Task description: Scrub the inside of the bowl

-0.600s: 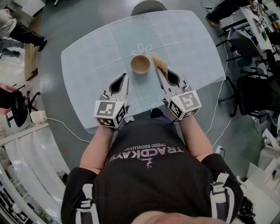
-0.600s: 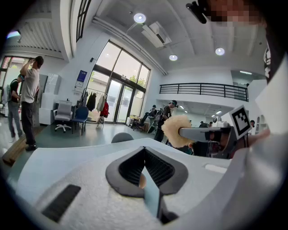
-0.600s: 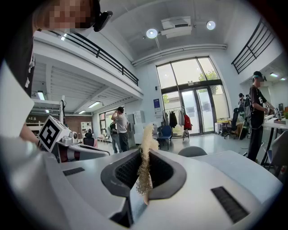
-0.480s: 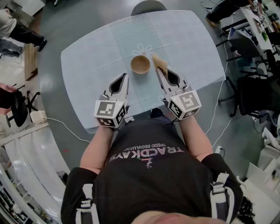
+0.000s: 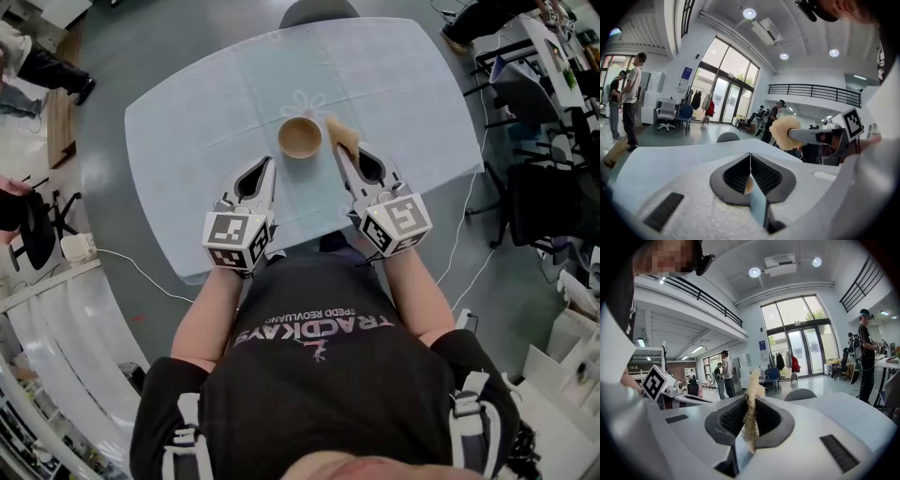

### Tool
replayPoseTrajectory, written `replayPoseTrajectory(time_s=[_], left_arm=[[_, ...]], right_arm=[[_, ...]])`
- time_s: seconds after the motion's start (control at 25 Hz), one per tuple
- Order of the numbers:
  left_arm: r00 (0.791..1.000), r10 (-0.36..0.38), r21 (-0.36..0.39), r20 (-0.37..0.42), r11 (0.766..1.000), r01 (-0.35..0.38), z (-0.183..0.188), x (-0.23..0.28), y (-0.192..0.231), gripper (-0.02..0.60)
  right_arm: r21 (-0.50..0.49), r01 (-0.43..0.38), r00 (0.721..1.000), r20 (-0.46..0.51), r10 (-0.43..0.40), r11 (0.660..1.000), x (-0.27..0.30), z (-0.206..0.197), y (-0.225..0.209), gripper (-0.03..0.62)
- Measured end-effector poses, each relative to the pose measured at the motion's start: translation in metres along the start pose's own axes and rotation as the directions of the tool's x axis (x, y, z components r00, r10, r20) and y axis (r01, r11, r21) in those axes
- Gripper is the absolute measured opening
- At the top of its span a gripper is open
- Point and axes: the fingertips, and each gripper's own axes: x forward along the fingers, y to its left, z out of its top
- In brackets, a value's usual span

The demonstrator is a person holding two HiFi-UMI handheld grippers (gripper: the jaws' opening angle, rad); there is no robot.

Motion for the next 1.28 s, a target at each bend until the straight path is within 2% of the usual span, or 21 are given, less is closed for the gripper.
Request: replayPoseTrajectory(time_s=[0.4, 0.68, 0.72, 0.76, 0.8, 1.28], left_arm=[[0.983, 0.049, -0.074, -0.178, 0.995, -0.063, -0.06, 0.053, 0.03, 0.018], [0.949, 0.103, -0.155, -0.299, 0.976, -0.155, -0.108, 0.103, 0.056, 0.025], [0.944, 0.106, -0.168, -0.314, 0.972, -0.165, -0.114, 0.109, 0.06, 0.045], [0.939, 0.108, -0.18, -0.326, 0.968, -0.174, -0.12, 0.115, 0.063, 0.106], [0.935, 0.11, -0.19, -0.336, 0.965, -0.181, -0.124, 0.121, 0.065, 0.13], [0.885, 0.14, -0.218, -0.444, 0.941, -0.258, -0.171, 0.172, 0.093, 0.13]], right_arm=[[0.033, -0.019, 0.995, -0.093, 0.022, 0.999, 0.023, -0.033, -0.03, 0.032], [0.075, -0.065, 0.982, -0.171, 0.077, 0.995, 0.045, -0.066, -0.058, 0.032], [0.078, -0.071, 0.98, -0.181, 0.085, 0.994, 0.049, -0.071, -0.06, 0.032], [0.081, -0.078, 0.977, -0.19, 0.093, 0.994, 0.053, -0.075, -0.064, 0.032], [0.083, -0.086, 0.975, -0.199, 0.101, 0.993, 0.057, -0.078, -0.068, 0.032], [0.112, -0.15, 0.94, -0.293, 0.177, 0.982, 0.093, -0.113, -0.099, 0.032]])
